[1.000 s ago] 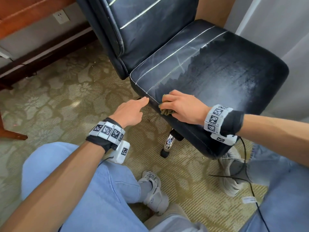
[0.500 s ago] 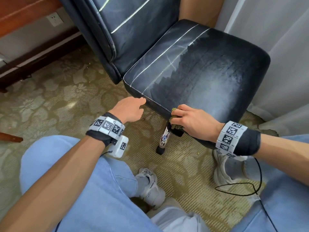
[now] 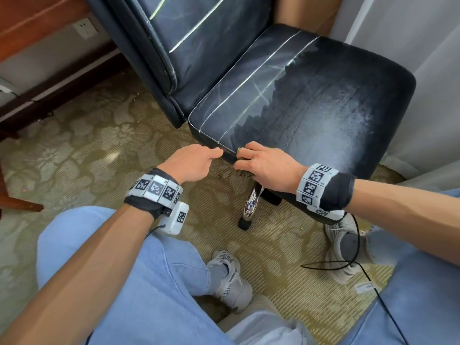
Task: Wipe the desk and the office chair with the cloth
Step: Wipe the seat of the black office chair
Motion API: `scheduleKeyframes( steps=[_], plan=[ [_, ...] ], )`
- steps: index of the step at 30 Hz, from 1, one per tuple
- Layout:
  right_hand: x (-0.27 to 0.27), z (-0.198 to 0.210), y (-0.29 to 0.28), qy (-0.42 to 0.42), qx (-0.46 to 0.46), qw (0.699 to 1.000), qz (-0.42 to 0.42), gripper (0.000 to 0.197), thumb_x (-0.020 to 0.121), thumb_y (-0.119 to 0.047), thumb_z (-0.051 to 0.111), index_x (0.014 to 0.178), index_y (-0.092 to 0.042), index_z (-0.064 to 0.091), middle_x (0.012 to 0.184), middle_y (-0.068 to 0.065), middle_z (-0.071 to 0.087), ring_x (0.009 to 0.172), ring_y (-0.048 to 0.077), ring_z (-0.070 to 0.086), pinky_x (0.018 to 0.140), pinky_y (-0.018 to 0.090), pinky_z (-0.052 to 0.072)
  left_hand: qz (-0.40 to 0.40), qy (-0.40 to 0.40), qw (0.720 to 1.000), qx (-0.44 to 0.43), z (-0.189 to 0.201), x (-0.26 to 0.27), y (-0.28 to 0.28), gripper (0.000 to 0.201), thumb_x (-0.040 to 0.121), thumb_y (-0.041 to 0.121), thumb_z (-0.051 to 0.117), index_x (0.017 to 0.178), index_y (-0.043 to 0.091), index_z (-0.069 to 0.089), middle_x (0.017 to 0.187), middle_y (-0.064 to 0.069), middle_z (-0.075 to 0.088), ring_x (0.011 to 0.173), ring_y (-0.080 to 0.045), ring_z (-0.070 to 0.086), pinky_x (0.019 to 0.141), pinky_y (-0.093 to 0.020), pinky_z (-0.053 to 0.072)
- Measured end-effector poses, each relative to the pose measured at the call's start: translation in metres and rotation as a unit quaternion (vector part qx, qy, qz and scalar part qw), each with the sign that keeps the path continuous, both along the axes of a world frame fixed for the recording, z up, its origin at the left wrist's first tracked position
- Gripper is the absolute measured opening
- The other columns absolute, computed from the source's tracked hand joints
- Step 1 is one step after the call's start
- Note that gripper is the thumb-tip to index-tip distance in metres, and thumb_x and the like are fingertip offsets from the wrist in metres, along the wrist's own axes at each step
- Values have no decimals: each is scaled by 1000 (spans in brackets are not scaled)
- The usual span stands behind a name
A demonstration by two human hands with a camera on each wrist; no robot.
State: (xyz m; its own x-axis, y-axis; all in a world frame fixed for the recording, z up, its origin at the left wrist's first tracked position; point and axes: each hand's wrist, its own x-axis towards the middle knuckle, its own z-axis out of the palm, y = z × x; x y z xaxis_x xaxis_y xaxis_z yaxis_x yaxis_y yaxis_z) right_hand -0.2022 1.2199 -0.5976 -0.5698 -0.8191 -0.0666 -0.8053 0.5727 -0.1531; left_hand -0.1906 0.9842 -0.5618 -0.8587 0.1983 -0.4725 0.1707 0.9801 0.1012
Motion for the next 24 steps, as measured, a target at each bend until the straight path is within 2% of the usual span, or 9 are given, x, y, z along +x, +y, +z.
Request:
scheduleKeyframes(
  steps=[5,9,12,14,18,20,24],
  plan=[
    [11,-5,17,-16,-14,999,-37,40,89,-11,68,125,-27,59,119,-7,53,115,23,47,78,40,57,-36,7,999,-12,8,2,11,48,111,22,35,156,33,43,139,-6,62,120,-27,59,95,-37,46],
    [28,-6,39,-13,-5,997,-75,40,86,-9,67,121,-29,61,118,-8,53,114,22,47,76,41,58,-63,-18,998,-4,11,7,24,48,111,21,33,155,34,45,156,2,50,139,-23,49,111,-36,39],
    [40,-1,64,-18,12,994,-110,49,85,-1,62,125,-30,61,126,-10,53,118,22,46,67,41,59,-88,-38,995,19,7,14,32,48,110,22,33,155,35,46,161,8,43,145,-19,43,120,-36,34],
    [41,-1,79,-22,4,992,-125,53,82,3,63,125,-29,63,128,-9,55,119,22,47,69,43,59,-102,-40,993,37,2,17,38,47,110,25,33,154,35,47,159,7,47,144,-19,45,120,-40,36],
    [32,5,87,-47,-49,984,-167,50,82,5,68,123,-23,70,128,-3,60,116,26,51,87,47,56,-136,-6,989,56,-3,38,44,47,108,34,42,154,34,45,156,12,50,142,-16,48,115,-43,42],
    [28,7,84,-44,-54,985,-158,49,83,5,69,125,-20,69,132,1,60,118,29,51,93,48,54,-152,19,987,39,-2,50,46,46,107,32,46,153,33,45,153,11,52,138,-18,51,110,-46,46],
    [26,5,67,-37,-56,992,-109,46,85,3,68,125,-20,68,131,1,60,120,28,50,95,48,53,-162,34,986,6,2,66,48,41,108,31,47,149,26,50,152,8,54,136,-19,54,107,-46,49]
  ],
)
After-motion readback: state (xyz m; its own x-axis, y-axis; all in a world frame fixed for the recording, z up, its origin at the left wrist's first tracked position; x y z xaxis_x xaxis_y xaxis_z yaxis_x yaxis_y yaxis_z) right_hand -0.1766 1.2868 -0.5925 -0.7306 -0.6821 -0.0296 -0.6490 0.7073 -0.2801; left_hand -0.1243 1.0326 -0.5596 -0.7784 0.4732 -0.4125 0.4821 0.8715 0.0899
